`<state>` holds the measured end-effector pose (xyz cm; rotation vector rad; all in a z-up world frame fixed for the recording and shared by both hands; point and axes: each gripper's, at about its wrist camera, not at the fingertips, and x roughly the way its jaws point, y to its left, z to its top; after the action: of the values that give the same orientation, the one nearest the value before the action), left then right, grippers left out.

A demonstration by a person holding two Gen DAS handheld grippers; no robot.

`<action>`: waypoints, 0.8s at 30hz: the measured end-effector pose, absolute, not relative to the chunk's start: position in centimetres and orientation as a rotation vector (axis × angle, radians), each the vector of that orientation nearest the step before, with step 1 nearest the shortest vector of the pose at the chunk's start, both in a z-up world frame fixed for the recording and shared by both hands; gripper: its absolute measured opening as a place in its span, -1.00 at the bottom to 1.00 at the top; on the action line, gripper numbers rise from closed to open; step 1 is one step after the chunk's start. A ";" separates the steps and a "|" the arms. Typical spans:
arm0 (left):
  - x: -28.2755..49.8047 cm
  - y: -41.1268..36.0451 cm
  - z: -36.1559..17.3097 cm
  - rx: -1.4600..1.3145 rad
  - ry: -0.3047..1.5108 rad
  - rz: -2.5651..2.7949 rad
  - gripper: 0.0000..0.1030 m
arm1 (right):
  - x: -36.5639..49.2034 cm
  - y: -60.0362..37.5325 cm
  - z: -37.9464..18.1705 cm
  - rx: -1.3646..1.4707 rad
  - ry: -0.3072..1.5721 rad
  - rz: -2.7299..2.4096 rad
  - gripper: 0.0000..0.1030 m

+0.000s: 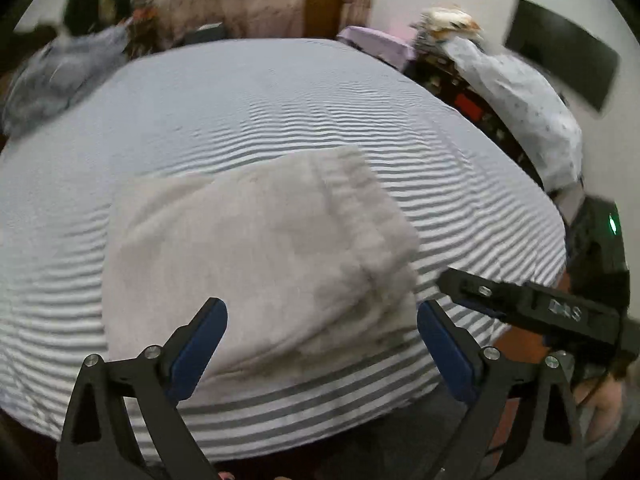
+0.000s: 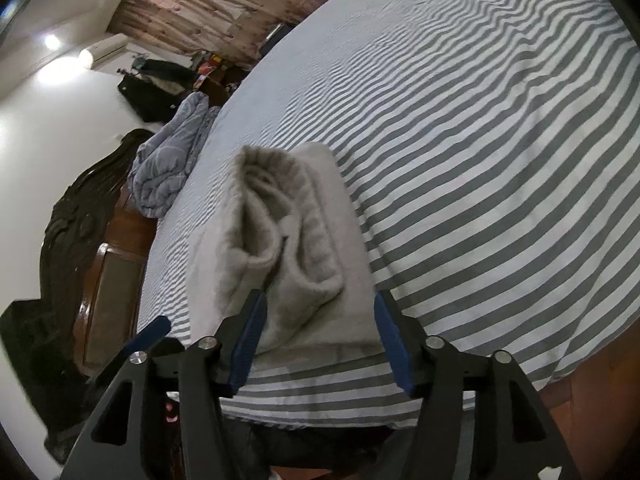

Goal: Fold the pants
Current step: 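Open the left tool and release the folded end onto the stack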

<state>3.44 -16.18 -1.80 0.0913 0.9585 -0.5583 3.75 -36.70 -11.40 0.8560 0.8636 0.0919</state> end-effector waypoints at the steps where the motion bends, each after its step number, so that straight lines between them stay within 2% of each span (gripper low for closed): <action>1: 3.8 -15.4 -1.7 0.069 0.964 -0.548 0.86 | 3.9 -36.2 -11.3 0.849 0.865 0.106 0.16; 6: 6.6 -9.6 -2.4 -0.076 1.001 -0.440 0.86 | 4.6 -34.4 -11.8 0.842 0.897 0.157 0.32; 10: 8.2 -6.1 -3.4 -0.168 1.020 -0.372 0.86 | 5.8 -33.0 -12.7 0.846 0.933 0.173 0.36; 17: 10.0 -1.8 -5.5 -0.245 1.064 -0.302 0.86 | 7.9 -32.2 -13.2 0.902 0.900 0.190 0.69; 24: 10.5 0.2 -7.0 -0.234 1.054 -0.241 0.86 | 10.1 -32.1 -14.2 0.944 0.896 0.115 0.70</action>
<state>10.49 0.16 -6.96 -0.2339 1.0536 -0.2407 10.13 -32.05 -14.16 0.9441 0.8963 0.1152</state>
